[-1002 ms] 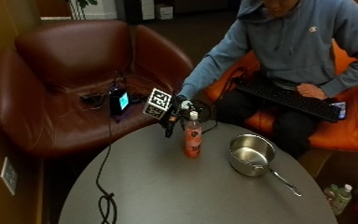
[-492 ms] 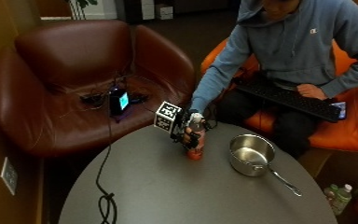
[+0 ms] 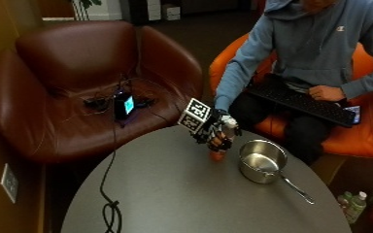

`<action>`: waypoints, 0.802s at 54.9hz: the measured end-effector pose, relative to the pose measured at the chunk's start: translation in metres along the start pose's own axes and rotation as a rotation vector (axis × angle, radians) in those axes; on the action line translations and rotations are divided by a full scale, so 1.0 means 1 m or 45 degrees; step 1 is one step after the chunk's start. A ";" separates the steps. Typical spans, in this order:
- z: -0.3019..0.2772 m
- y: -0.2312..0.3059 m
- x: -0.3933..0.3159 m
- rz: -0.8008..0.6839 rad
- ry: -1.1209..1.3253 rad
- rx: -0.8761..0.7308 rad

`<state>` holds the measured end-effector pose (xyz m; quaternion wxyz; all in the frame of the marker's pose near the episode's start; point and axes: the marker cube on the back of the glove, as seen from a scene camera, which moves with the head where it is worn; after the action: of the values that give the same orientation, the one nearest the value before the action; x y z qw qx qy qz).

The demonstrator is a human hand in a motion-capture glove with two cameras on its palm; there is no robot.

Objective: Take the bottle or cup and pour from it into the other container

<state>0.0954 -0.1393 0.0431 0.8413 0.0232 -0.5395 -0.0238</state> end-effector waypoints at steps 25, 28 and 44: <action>0.012 0.037 -0.111 -0.019 1.254 -0.096; 0.015 0.038 -0.118 -0.005 1.382 -0.121; 0.035 0.029 -0.147 0.177 2.029 -0.174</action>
<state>0.0028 -0.1008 -0.0741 0.9726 -0.0518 0.2260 0.0193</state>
